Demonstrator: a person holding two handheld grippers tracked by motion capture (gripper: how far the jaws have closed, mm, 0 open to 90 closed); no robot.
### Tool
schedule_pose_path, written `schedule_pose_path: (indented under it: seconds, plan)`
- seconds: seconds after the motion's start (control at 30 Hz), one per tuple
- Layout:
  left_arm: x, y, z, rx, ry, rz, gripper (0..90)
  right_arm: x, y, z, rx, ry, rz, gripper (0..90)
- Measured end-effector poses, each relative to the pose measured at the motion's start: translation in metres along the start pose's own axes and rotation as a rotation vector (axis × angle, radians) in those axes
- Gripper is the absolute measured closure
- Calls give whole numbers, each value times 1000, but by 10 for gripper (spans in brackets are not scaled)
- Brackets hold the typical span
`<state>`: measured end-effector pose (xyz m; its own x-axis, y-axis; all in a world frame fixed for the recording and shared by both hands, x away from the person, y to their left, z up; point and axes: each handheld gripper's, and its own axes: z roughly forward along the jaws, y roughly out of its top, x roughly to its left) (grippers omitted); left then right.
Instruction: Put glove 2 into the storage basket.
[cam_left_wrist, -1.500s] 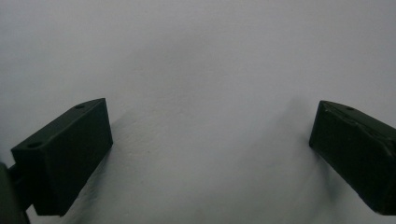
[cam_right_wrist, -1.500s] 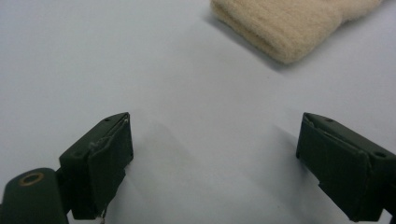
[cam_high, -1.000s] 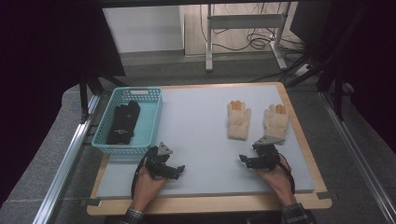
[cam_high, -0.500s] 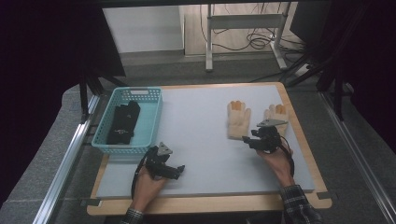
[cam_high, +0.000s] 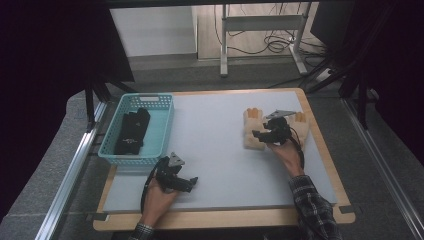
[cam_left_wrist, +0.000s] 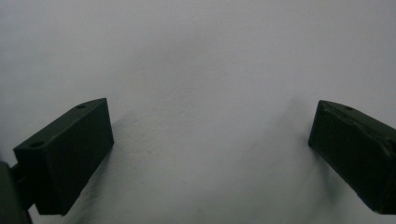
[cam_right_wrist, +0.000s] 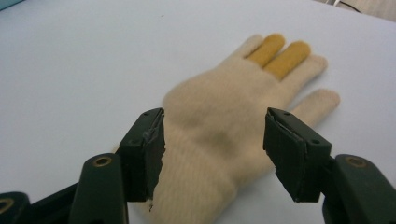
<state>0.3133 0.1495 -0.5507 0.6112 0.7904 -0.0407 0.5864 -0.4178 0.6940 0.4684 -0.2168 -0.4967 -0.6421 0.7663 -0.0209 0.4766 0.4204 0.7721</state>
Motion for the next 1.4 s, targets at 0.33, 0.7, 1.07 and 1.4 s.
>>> schedule_pose_path:
  seconds: [0.33,0.7,1.07,1.4]
  plan:
    - [0,0,0,0,0,0,3,-6,14,34,23,-1,-24,309]
    - [0,0,0,0,1,1,3,-1,12,58,92,-4,-75,389]
    - [0,0,0,0,2,3,5,2,16,51,123,17,-60,568]
    - [0,0,0,3,1,6,5,21,26,9,26,79,-48,564]
